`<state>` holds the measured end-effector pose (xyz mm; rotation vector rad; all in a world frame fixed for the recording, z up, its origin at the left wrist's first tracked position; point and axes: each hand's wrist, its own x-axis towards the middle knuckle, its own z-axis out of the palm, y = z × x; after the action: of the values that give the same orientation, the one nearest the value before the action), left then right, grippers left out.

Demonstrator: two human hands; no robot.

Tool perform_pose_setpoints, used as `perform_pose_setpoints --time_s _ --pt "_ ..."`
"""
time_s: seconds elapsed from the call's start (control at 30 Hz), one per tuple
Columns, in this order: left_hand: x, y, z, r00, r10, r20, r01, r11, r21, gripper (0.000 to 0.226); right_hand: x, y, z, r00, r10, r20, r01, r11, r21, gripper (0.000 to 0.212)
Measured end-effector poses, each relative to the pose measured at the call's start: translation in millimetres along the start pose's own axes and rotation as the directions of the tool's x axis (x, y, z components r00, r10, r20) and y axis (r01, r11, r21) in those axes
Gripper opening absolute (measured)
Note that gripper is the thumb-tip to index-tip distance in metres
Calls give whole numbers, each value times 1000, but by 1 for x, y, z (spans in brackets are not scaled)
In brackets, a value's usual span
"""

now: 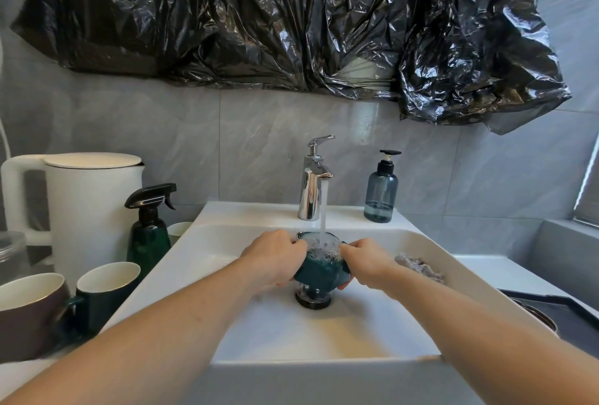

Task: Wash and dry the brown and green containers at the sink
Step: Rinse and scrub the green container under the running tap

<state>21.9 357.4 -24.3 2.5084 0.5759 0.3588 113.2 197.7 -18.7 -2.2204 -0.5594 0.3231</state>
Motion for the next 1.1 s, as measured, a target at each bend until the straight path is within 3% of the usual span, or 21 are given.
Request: perform_pose_setpoints --time_s 0.73,1.1 --pt "1 -2 -2 997 36 -67 -38 999 -21 29 3 6 -1 985 -144 -95 138 988 -67 43" --pt "4 -4 -1 992 60 -115 -55 997 46 28 4 8 -1 972 -197 -129 193 980 -45 27"
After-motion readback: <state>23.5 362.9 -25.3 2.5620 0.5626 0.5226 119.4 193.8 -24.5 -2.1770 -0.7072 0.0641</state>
